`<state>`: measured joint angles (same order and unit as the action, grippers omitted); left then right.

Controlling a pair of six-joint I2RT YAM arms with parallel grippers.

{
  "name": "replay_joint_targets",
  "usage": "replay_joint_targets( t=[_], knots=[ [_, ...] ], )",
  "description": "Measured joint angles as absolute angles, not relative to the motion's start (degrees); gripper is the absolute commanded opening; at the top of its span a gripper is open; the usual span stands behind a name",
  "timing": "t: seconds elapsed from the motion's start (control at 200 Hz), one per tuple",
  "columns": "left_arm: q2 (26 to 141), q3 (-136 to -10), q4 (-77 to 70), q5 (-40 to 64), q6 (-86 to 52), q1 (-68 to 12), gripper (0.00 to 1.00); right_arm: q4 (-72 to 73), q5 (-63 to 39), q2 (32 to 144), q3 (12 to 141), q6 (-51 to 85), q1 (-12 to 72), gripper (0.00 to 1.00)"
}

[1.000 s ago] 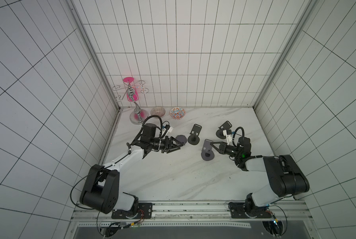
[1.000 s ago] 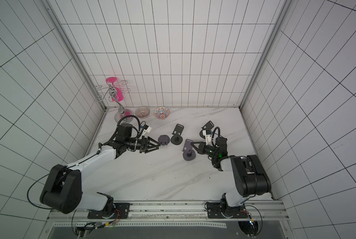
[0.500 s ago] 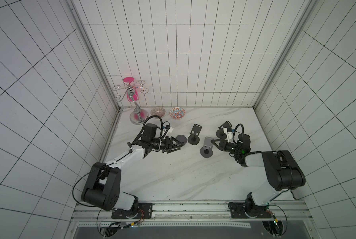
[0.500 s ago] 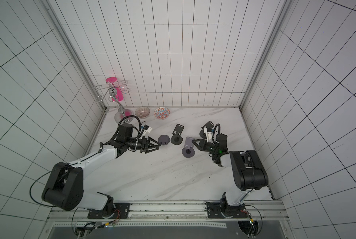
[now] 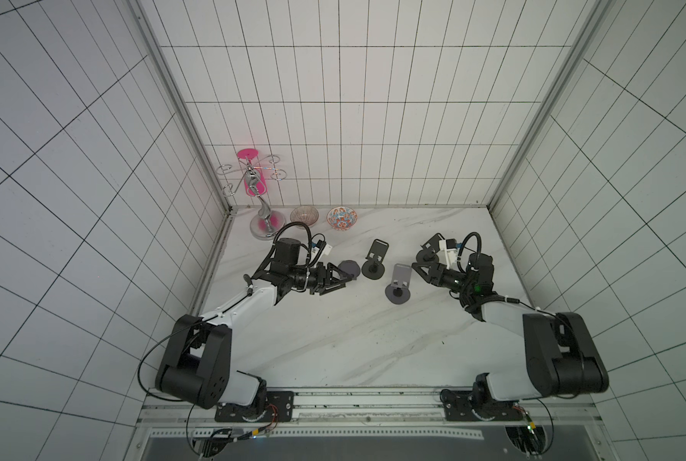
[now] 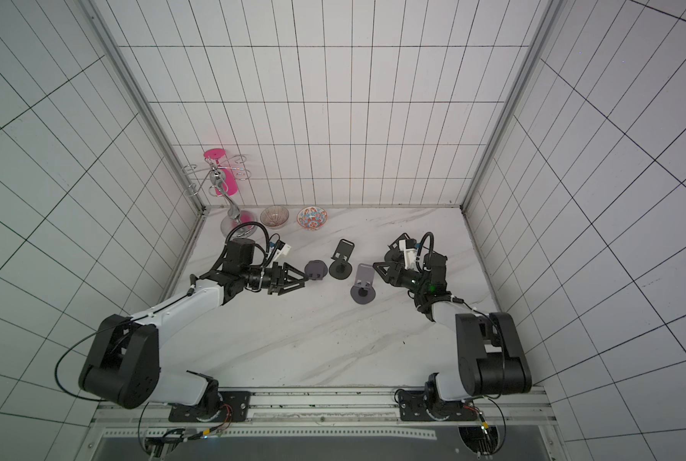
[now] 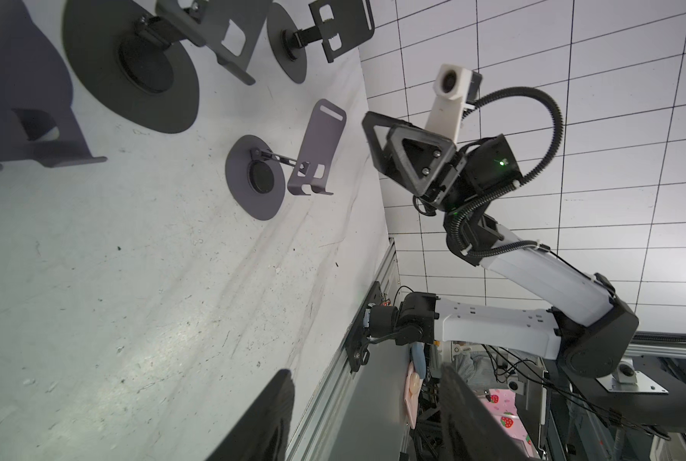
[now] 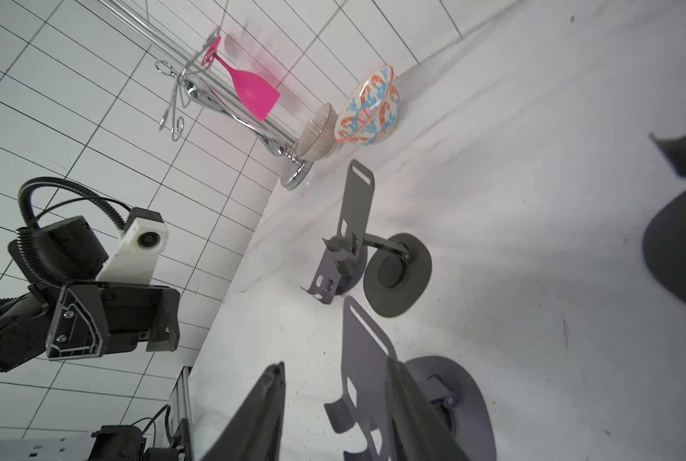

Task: Open the phone stand
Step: Place the phone stand at the center of the board, then pick up the phone stand at the center of the board.

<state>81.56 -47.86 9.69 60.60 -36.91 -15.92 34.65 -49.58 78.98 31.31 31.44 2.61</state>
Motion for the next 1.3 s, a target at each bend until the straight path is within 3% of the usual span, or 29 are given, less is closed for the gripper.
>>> replay_joint_targets(
  t=[0.11, 0.22, 0.36, 0.55, 0.67, 0.77, 1.299],
  knots=[
    [80.86, -48.31, 14.04, 55.51, -33.78, -15.11, 0.63, 24.29, -47.64, 70.81, 35.00, 27.90, 2.66, 0.59],
    [78.26, -47.57, 16.67, 50.13, -32.23, -14.94, 0.64, 13.80, -45.47, 65.67, 40.69, 24.93, 4.38, 0.61],
    [72.84, -44.64, 17.91, 43.66, -31.73, -14.94, 0.63, 4.82, -41.63, 65.91, 47.05, 22.87, 13.89, 0.61],
    [72.25, -43.83, 18.87, 36.73, -31.53, -14.94, 0.59, 0.12, -35.68, 75.85, 51.42, 24.60, 25.43, 0.65],
    [73.49, -43.62, 15.92, 32.77, -33.17, -14.94, 0.49, -1.32, -30.87, 82.94, 52.21, 26.00, 28.73, 0.67],
    [75.77, -42.89, 10.66, 30.61, -35.18, -14.94, 0.46, -1.26, -28.42, 88.55, 53.69, 26.57, 29.93, 0.68],
    [92.23, -42.11, -9.21, 24.93, -40.36, -17.26, 0.46, 0.19, -24.64, 109.67, 69.73, 26.00, 30.81, 0.68]
  ],
)
